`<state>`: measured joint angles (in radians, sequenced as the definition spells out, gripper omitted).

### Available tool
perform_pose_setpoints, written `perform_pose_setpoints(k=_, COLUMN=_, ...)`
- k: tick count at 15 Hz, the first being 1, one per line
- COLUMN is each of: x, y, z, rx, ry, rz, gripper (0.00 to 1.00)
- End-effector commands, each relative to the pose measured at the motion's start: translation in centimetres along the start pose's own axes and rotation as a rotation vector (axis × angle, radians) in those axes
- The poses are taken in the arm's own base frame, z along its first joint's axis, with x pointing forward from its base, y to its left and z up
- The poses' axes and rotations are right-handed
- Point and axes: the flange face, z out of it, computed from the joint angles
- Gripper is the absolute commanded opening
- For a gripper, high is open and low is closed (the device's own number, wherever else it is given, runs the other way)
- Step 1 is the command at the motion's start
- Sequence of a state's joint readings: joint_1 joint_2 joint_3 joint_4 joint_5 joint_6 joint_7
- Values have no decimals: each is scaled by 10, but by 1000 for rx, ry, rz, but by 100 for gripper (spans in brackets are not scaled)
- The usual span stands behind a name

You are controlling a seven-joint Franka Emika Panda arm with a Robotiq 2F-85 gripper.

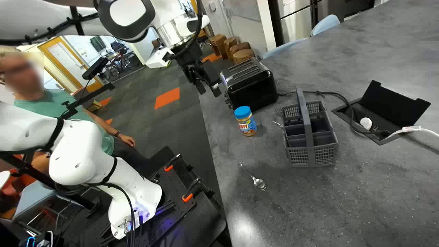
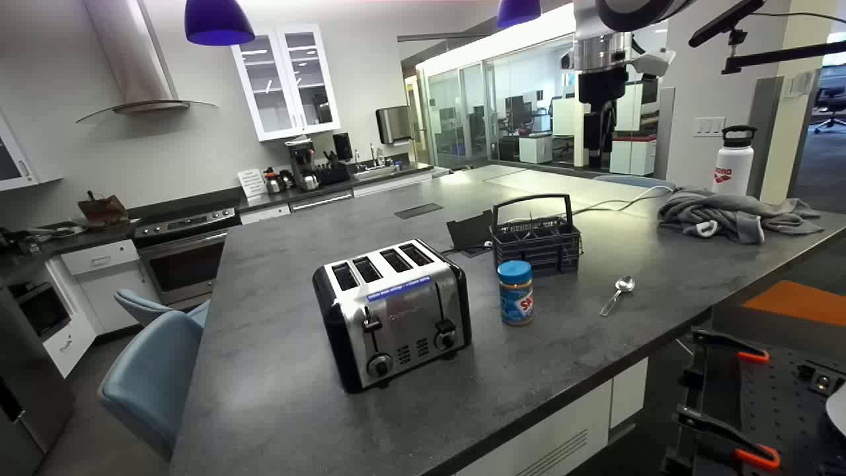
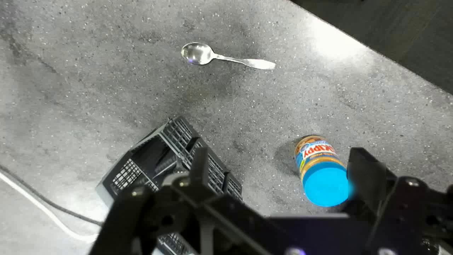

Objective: Pull up the right switch on the toaster

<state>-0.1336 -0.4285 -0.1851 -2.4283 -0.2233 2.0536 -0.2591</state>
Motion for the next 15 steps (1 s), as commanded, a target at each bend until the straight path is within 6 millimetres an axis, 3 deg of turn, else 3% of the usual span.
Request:
perform_pose_setpoints(k=1, x=0, y=0, z=0, rx=1, ry=-1, rz=1, gripper=100)
perform_pose_setpoints(k=7, x=-1, y=-5, z=-1, rx=6, ry=11, rz=5, gripper=100)
perform_pose_setpoints(k=12, x=-9, y=-59, z=0, rx=138, ry=39, rz=92, gripper=100)
perform_pose_setpoints(k=15, x=-13, y=-103, z=6, rx=223, ry=60, rz=130, gripper=100)
